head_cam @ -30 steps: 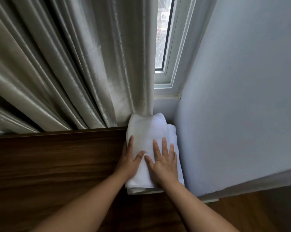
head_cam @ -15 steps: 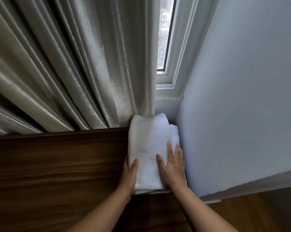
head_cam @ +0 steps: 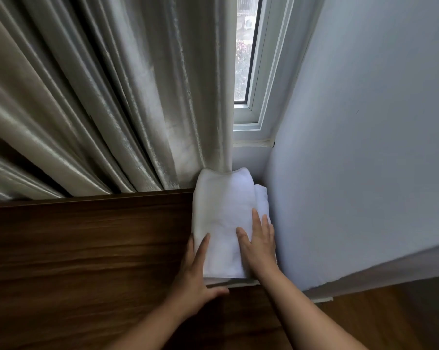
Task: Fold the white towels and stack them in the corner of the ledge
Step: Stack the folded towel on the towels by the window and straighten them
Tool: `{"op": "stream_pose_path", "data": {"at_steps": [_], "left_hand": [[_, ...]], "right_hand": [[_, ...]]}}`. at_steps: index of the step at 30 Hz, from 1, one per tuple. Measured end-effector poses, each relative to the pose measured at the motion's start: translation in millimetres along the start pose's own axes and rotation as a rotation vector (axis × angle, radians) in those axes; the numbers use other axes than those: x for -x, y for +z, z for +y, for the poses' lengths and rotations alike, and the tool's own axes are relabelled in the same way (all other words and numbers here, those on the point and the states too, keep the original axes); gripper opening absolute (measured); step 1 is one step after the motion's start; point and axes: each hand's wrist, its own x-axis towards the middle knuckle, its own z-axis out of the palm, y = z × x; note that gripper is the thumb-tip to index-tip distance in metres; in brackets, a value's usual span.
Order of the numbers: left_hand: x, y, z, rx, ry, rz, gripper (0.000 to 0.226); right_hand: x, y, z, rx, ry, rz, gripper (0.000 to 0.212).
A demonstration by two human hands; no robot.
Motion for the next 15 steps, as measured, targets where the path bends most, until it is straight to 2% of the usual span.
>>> {"op": "stream_pose_path", "data": {"at_steps": [2, 4, 9, 13, 15], "left_hand": [[-2.3, -1.8, -6.4, -0.068, 0.050, 0.008, 0.110], [-5.6, -10.4, -10.2, -0.133, 0.091, -0.035, 0.100], [-5.3, -32.9, -15.9, -0.263, 0.182, -0.042, 0.083], [-5.6, -26.2, -23.3, -0.278, 0.176, -0.098, 0.084], [-0.3, -18.9, -21.3, -0.143, 0.088, -0.157, 0.088]], "right_hand": [[3.6, -2.3, 3.2, -0.044, 0.008, 0.102, 0.074], [8.5, -5.3, 4.2, -0.111, 0.040, 0.129, 0.076], [9.9, -9.5, 10.6, -0.161, 0.123, 0.005, 0.060], [11.3, -8.0, 14.4, -0.191, 0.142, -0.005, 0.057], [13.7, -10.3, 15.5, -0.142, 0.121, 0.010, 0.056]]}}
